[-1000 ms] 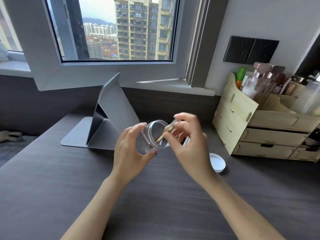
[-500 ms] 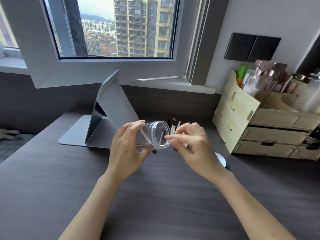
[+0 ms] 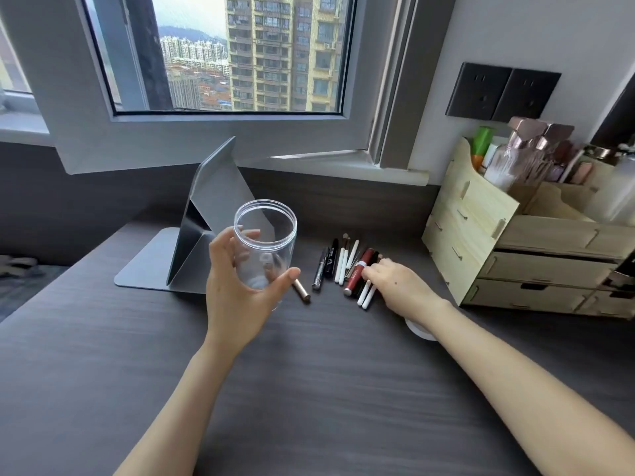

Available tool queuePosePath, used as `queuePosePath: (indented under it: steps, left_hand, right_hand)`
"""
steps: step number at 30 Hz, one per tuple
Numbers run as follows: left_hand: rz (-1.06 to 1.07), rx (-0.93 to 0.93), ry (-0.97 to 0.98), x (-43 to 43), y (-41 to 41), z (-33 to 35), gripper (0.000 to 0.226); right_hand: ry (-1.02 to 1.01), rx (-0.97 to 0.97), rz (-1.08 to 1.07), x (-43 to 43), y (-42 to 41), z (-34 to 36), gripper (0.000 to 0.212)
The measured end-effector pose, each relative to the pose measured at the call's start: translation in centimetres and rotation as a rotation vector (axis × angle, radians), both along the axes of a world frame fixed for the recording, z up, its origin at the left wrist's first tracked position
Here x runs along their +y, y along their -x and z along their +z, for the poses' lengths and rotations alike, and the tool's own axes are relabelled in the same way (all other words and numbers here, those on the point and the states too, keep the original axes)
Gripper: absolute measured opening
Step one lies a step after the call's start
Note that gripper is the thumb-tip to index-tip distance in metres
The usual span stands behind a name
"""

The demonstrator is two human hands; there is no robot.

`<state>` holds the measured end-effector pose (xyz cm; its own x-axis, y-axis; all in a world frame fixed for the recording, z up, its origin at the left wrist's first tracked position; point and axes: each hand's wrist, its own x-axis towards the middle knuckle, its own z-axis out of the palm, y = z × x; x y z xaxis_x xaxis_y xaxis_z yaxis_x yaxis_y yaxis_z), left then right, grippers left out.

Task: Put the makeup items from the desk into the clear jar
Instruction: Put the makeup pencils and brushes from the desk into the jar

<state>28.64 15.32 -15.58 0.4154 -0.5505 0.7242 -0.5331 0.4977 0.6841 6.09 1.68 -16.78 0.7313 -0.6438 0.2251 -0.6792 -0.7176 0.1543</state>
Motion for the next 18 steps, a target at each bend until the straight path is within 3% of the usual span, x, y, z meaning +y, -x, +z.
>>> queuePosePath:
  steps: [3, 9, 11, 13, 16, 18]
  left_hand:
    - [0.008, 0.024, -0.029, -0.1, -0.1, 0.0, 0.072]
    - [0.024, -0.001, -0.044, -0.2, 0.0, -0.3, 0.077]
    - [0.036, -0.020, -0.046, -0.1, 0.0, -0.3, 0.078]
    - [0.046, -0.033, -0.049, 0.0, 0.1, -0.3, 0.076]
    - [0.057, -0.078, -0.046, 0.1, 0.2, -0.3, 0.074]
    - [0.073, -0.144, -0.062, 0.1, 0.3, -0.3, 0.075]
  right_hand:
    - [0.010, 0.083, 0.037, -0.2, 0.6, 0.5, 0.039]
    - [0.062, 0.382, 0.147, -0.7, 1.2, 0.6, 0.024]
    - [0.093, 0.372, 0.177, -0.5, 1.5, 1.5, 0.018]
    - [0.196, 0.188, 0.218, 0.1, 1.8, 2.6, 0.019]
    - [0.250, -0.341, 0.179, 2.9, 2.3, 5.1, 0.007]
    - [0.276, -0.472, 0.163, 5.0, 2.6, 7.2, 0.022]
